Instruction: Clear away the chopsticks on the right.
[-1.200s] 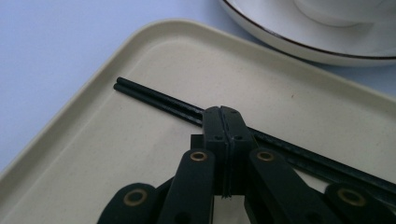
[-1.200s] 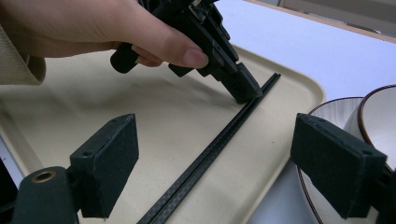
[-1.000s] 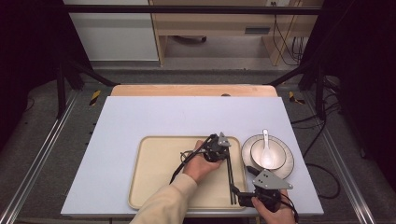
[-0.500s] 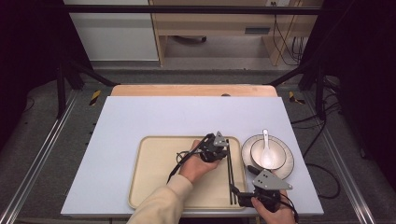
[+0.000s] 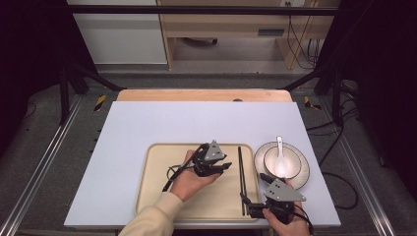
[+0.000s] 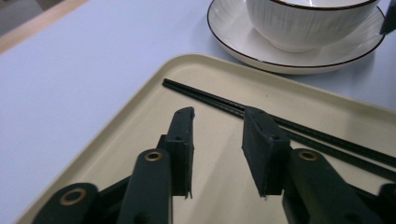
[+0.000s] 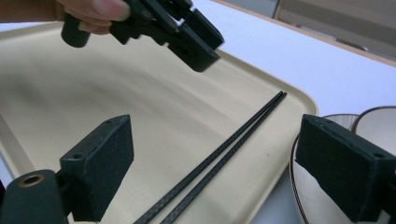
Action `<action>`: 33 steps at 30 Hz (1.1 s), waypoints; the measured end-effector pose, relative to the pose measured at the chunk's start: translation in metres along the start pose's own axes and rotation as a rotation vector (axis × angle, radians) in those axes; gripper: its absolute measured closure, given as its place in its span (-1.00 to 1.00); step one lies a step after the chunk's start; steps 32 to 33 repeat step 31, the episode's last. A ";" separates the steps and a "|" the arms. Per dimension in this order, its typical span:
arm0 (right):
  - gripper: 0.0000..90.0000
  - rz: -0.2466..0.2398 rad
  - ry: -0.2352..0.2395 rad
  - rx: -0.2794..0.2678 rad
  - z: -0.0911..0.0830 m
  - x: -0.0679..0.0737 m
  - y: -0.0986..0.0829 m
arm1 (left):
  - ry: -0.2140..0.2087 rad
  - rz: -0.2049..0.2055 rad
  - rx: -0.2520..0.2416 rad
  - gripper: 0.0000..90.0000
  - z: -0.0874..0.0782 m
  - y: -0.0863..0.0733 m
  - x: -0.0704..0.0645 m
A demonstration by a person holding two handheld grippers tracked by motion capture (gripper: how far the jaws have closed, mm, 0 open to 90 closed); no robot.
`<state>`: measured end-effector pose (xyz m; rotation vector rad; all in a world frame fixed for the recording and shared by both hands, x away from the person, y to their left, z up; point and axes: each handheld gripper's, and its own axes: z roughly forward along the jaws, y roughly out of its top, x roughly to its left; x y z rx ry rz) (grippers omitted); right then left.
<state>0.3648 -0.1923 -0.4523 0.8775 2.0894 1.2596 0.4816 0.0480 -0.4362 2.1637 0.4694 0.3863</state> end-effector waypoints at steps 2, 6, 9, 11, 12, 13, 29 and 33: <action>-0.77 -0.004 0.000 -0.004 0.000 0.000 0.001 | 0.008 -0.014 -0.020 0.28 -0.005 -0.002 0.001; -0.81 -0.015 0.011 -0.021 -0.001 0.000 0.003 | 0.045 -0.054 -0.077 -0.08 -0.028 -0.012 0.006; -0.82 -0.013 0.010 -0.026 0.000 0.000 0.004 | 0.062 -0.057 -0.117 -0.19 -0.047 -0.023 0.009; -0.82 -0.008 0.015 -0.035 0.001 0.000 0.005 | 0.084 -0.065 -0.152 -0.40 -0.061 -0.032 0.011; -0.81 -0.005 0.028 -0.051 0.004 -0.001 0.006 | 0.096 -0.078 -0.191 -0.47 -0.075 -0.040 0.013; -0.81 -0.001 0.035 -0.057 0.006 0.000 0.007 | 0.106 -0.077 -0.210 -0.51 -0.082 -0.045 0.014; -0.78 0.048 0.033 -0.196 0.021 -0.008 0.006 | 0.250 -0.130 -0.444 -0.92 -0.175 -0.134 0.032; -0.78 0.054 0.029 -0.201 0.021 -0.010 0.005 | 0.250 -0.141 -0.472 -0.94 -0.181 -0.146 0.034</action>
